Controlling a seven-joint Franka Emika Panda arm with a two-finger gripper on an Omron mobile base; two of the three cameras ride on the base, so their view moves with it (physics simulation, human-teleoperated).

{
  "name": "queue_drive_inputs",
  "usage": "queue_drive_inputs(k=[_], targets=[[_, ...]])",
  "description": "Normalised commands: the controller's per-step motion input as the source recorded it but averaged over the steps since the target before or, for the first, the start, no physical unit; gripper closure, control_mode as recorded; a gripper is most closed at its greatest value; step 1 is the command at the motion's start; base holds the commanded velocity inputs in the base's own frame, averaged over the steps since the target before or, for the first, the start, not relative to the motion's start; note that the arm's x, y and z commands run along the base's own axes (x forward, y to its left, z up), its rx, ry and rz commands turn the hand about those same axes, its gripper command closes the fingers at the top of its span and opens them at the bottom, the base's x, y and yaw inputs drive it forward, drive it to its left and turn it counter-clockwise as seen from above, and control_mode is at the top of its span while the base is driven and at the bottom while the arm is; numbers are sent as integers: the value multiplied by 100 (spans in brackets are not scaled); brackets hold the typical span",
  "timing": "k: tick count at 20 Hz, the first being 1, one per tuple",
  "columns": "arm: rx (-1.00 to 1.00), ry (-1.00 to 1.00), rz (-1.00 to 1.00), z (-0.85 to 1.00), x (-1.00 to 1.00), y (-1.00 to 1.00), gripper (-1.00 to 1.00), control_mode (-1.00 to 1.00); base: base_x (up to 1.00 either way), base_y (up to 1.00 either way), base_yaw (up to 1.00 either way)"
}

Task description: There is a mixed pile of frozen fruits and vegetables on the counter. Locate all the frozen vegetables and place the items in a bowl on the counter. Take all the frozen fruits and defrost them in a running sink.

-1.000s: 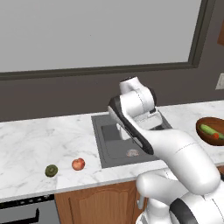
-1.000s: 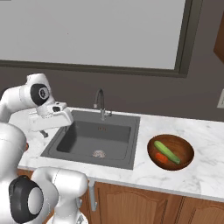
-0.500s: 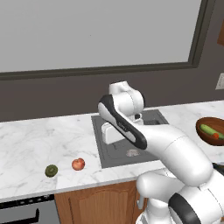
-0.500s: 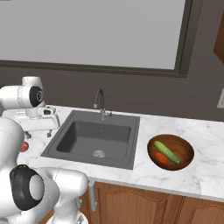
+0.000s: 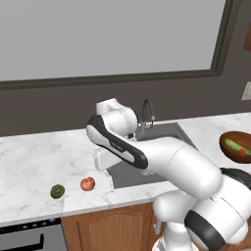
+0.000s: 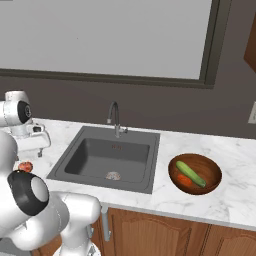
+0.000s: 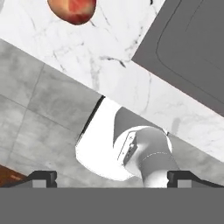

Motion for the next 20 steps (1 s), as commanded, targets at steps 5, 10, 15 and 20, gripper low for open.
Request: queue_drive_inputs(k=[5, 10, 15, 20], targets=[[5, 1, 12, -36, 16, 64, -100, -100, 0, 0, 0], [2, 1, 9, -29, 25, 55, -100, -100, 0, 0, 0], [0, -3, 1, -17, 25, 25, -100, -100, 0, 0, 0], [0, -6, 0, -18, 31, 12, -100, -100, 0, 0, 0]])
